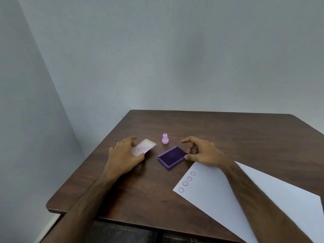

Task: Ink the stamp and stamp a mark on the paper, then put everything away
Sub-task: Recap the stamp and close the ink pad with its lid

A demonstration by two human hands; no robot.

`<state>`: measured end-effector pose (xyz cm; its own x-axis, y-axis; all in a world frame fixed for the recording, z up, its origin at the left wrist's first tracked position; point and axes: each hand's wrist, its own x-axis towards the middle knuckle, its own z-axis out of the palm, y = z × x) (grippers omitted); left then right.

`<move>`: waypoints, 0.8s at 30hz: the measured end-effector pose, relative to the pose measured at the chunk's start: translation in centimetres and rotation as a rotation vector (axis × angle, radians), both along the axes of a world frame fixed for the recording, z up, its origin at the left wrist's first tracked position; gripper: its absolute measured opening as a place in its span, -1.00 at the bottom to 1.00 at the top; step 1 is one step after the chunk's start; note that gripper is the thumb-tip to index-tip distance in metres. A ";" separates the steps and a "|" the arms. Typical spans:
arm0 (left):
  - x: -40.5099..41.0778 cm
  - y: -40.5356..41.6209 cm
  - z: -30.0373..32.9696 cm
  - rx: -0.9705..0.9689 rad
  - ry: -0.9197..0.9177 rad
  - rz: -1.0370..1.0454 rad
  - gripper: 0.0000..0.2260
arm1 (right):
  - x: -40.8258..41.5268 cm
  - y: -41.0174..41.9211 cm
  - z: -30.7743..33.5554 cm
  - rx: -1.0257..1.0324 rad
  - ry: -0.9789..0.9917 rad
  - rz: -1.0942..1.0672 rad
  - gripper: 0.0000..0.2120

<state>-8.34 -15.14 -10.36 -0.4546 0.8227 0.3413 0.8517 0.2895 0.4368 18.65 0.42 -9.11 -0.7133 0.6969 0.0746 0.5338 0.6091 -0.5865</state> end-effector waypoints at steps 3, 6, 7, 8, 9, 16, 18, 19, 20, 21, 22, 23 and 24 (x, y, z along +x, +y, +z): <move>1.1 0.7 1.3 0.165 -0.269 -0.069 -0.38 | -0.1 0.1 0.1 0.038 0.087 -0.048 -0.62; 2.9 1.7 2.9 0.269 -0.244 -0.169 -0.38 | -0.2 -0.7 1.1 -0.131 0.390 -0.082 -0.77; 3.5 2.0 3.3 0.280 -0.123 -0.216 -0.37 | -0.2 -1.1 1.4 -0.236 0.497 -0.063 -0.79; 4.0 2.3 3.6 0.268 0.035 -0.263 -0.37 | -0.2 -1.3 1.6 -0.334 0.579 -0.034 -0.76; 4.6 2.6 3.8 0.250 0.212 -0.305 -0.36 | -0.2 -1.4 1.7 -0.412 0.637 -0.004 -0.71; 6.1 4.2 4.0 0.279 0.729 -0.494 -0.38 | -0.4 -0.9 1.0 -0.357 0.731 -0.067 -0.77; 6.0 4.0 3.9 0.298 0.671 -0.518 -0.40 | -0.4 -0.8 1.1 -0.354 0.761 -0.069 -0.80; 5.9 3.9 3.7 0.312 0.558 -0.535 -0.43 | -0.4 -0.8 1.1 -0.358 0.771 -0.070 -0.82; 5.8 3.7 3.4 0.326 0.380 -0.560 -0.48 | -0.4 -0.7 1.1 -0.358 0.773 -0.076 -0.85; 5.6 3.4 3.0 0.349 0.156 -0.575 -0.56 | -0.4 -0.6 1.0 -0.350 0.765 -0.084 -0.87; 5.4 3.2 2.6 0.374 -0.069 -0.569 -0.63 | -0.4 -0.5 0.9 -0.335 0.754 -0.092 -0.90; 5.2 3.1 2.2 0.384 -0.250 -0.552 -0.68 | -0.5 -0.4 0.7 -0.317 0.740 -0.097 -0.92; 5.0 3.0 2.0 0.390 -0.353 -0.543 -0.70 | -0.6 -0.4 0.6 -0.298 0.725 -0.103 -0.95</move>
<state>-3.34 -12.17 -8.33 -0.1556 0.8119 0.5627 0.6213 -0.3624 0.6947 18.08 0.02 -8.55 -0.4892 0.8205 0.2958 0.0011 0.3397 -0.9405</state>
